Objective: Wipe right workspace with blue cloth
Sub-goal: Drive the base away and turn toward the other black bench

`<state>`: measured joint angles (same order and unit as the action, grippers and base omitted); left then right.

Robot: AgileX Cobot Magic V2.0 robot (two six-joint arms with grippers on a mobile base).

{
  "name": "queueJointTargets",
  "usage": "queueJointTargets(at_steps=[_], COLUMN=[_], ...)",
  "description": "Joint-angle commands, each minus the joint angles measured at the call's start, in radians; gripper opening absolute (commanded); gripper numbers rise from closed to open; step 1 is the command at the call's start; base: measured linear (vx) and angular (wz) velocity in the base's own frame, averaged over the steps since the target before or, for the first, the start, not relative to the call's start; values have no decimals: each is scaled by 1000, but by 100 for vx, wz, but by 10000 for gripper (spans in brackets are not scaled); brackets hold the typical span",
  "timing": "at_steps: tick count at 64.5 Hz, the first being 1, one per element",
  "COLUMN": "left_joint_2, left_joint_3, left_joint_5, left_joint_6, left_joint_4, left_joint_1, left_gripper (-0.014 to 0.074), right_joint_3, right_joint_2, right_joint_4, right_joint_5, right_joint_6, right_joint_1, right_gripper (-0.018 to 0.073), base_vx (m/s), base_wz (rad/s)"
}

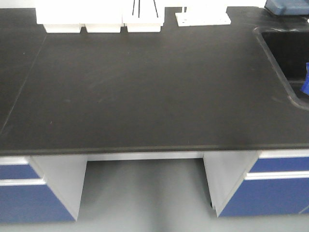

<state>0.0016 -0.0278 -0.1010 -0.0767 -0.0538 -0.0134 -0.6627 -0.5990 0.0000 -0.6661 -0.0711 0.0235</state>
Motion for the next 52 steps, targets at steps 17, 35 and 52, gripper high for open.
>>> queueJointTargets(at_steps=[17,35,52], left_joint_2=[10,10,10], left_joint_3=[-31,-31,-31], left_joint_5=[82,82,82], left_joint_6=[-8,-8,-8], left_joint_4=[3,3,3], left_joint_1=[5,5,5], left_gripper=[523,523,523], right_joint_3=[-31,-31,-31], right_joint_2=[-1,-1,-1], right_joint_4=[0,0,0], right_joint_5=[71,71,71], right_joint_6=[-10,-10,-10], right_joint_1=[4,4,4], right_gripper=[3,3,3], base_vx=[-29,-33,-36], base_wz=[-1,-5,-7])
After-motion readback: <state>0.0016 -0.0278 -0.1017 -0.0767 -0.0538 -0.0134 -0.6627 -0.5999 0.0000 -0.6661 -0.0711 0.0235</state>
